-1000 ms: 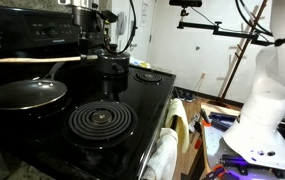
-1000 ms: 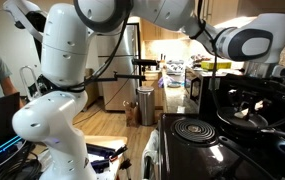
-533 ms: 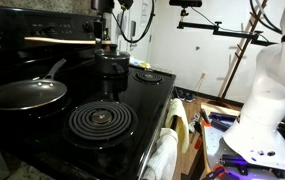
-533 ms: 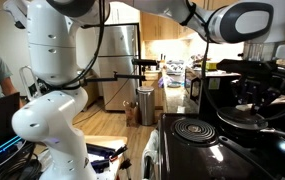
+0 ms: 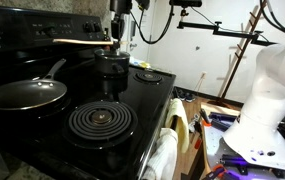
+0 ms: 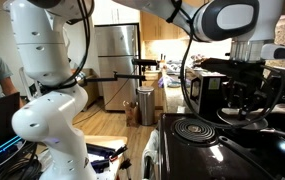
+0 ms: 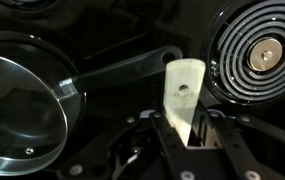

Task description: Remove the wooden spoon from the pen and put it on the counter

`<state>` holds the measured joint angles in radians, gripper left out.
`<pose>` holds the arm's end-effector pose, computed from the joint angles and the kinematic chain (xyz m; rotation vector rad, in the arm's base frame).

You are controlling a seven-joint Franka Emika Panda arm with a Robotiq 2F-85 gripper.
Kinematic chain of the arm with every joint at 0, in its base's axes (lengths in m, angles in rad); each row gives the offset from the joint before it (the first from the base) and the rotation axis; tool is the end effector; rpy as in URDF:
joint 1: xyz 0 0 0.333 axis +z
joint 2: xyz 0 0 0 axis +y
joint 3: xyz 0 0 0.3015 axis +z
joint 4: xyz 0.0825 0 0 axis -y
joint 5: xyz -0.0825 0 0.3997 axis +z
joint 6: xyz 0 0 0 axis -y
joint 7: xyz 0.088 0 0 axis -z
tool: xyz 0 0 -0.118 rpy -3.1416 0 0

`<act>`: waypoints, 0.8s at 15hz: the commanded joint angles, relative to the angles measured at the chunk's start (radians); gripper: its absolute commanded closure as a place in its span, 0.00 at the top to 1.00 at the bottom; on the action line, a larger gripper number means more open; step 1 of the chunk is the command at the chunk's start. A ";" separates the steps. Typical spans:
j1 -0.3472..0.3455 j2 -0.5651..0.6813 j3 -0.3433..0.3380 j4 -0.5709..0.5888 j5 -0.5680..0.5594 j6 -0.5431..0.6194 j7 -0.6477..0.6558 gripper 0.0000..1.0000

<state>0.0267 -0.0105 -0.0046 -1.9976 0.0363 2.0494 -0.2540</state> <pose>0.5733 0.0150 0.4369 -3.0882 -0.4043 -0.1023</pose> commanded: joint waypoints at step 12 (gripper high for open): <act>0.081 -0.176 0.010 -0.167 0.172 -0.109 -0.399 0.09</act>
<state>0.0901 -0.1480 0.0045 -2.1376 0.1612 1.9814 -0.5374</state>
